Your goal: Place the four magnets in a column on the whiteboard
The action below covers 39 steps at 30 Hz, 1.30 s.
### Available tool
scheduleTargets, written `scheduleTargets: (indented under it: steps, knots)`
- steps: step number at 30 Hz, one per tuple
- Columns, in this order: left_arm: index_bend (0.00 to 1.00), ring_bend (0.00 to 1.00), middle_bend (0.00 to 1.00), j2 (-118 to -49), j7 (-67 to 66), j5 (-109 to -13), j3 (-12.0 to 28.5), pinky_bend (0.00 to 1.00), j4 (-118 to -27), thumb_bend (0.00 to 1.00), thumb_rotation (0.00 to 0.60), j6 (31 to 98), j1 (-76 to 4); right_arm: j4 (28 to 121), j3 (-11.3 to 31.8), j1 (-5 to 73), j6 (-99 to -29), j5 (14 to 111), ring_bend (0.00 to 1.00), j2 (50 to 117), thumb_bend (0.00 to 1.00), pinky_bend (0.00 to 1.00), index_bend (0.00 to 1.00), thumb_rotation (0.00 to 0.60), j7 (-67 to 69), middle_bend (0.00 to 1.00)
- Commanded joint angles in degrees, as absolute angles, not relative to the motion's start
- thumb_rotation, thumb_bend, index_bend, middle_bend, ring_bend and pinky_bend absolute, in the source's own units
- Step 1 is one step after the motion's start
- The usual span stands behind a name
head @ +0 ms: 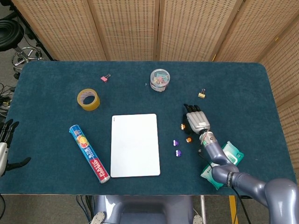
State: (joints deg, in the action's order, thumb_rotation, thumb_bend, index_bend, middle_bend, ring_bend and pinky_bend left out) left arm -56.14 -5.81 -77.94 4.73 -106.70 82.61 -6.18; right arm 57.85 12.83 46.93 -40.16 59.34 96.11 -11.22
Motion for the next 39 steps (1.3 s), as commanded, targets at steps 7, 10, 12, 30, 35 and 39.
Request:
scheduleTargets:
  steps: [7,10,12,30,35,39]
  knots:
    - [0.00,0.00,0.00,-55.82,-5.12,-78.23,4.65,0.00,-106.81,0.00,0.600,82.52,-6.17,64.50,15.31,47.95,-42.35,58.58,0.00,94.95,0.37,0.00,0.53,0.600,-10.86,0.00]
    - [0.00,0.00,0.00,-55.49,-4.43,-78.35,4.67,0.00,-106.87,0.00,0.600,82.62,-6.07,66.24,16.35,49.59,-42.77,57.55,0.00,96.14,0.38,0.00,0.53,0.600,-12.38,0.00]
    - [0.00,0.00,0.00,-55.23,-3.83,-78.44,4.66,0.00,-106.88,0.00,0.600,82.62,-6.00,66.76,16.78,50.70,-43.01,56.59,0.00,97.13,0.38,0.00,0.53,0.600,-13.95,0.00]
    - [0.00,0.00,0.00,-51.97,4.74,-79.14,4.45,0.00,-105.74,0.00,0.600,80.60,-5.99,63.03,18.45,60.11,-42.83,44.67,0.00,107.04,0.38,0.00,0.54,0.600,-26.22,0.00]
    - [0.00,0.00,0.00,-51.69,5.64,-79.45,4.34,0.00,-105.55,0.00,0.600,80.54,-5.93,61.71,17.97,60.92,-42.63,43.18,0.00,108.50,0.38,0.00,0.54,0.600,-27.22,0.00]
    - [0.00,0.00,0.00,-51.64,5.79,-79.58,4.22,0.00,-105.54,0.00,0.600,80.37,-5.98,61.60,17.58,60.89,-42.69,43.11,0.00,108.47,0.38,0.00,0.49,0.600,-27.22,0.00]
